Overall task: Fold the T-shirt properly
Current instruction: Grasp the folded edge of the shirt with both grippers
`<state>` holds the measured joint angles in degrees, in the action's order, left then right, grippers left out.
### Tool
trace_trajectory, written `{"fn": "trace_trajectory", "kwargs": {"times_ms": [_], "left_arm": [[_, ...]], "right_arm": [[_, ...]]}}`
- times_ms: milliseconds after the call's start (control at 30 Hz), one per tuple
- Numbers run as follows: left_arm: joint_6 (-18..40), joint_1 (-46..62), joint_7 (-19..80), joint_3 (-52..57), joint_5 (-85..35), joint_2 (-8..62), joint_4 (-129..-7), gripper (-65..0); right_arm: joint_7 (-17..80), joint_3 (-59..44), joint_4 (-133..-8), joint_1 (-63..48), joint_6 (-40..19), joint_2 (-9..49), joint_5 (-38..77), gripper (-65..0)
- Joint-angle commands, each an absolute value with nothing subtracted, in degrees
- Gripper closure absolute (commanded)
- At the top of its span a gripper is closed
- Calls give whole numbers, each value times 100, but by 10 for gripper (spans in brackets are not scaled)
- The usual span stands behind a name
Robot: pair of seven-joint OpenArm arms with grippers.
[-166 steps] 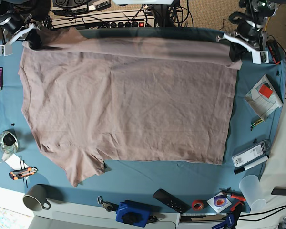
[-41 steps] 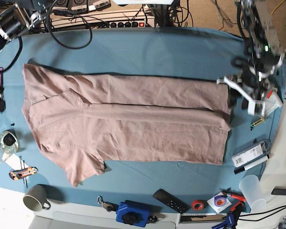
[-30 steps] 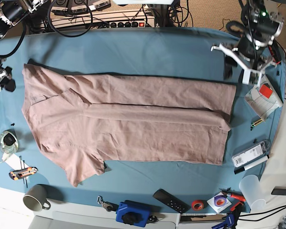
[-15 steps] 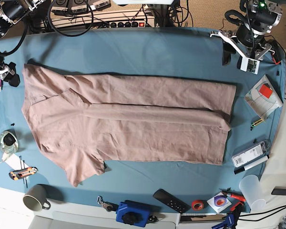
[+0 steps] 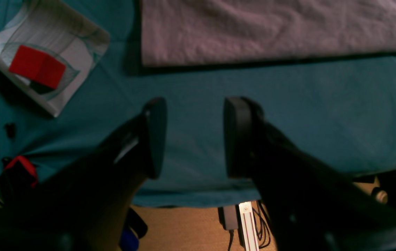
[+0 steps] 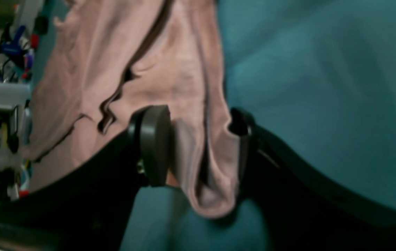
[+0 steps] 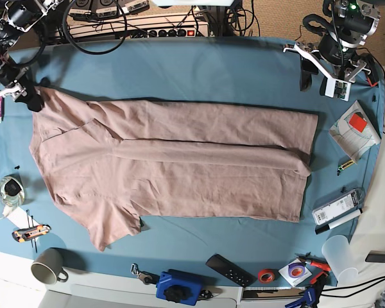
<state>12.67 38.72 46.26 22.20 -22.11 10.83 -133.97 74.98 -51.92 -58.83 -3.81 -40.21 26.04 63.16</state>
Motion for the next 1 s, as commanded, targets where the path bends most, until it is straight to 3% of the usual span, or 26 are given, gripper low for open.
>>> {"fn": "trace_trajectory", "kwargs": {"times_ms": [0,400,967], "left_arm": [[1271,3905,4442,2241,-2250,1111,-13500,-271],[1011,3540,3601,2226,-2248,1111,-13500,-271],[1208,1623,4388,2296,-2727,1111,-10748,-271]], "right_arm": [[7717,-5063,-5911,-366,-4000,2714,6169,-281],[7614,-4383,-5911,-366,-4000,2716,6383,-280],[7703,-4381,-5913,-366,-4000,2718,6379,-280]]}}
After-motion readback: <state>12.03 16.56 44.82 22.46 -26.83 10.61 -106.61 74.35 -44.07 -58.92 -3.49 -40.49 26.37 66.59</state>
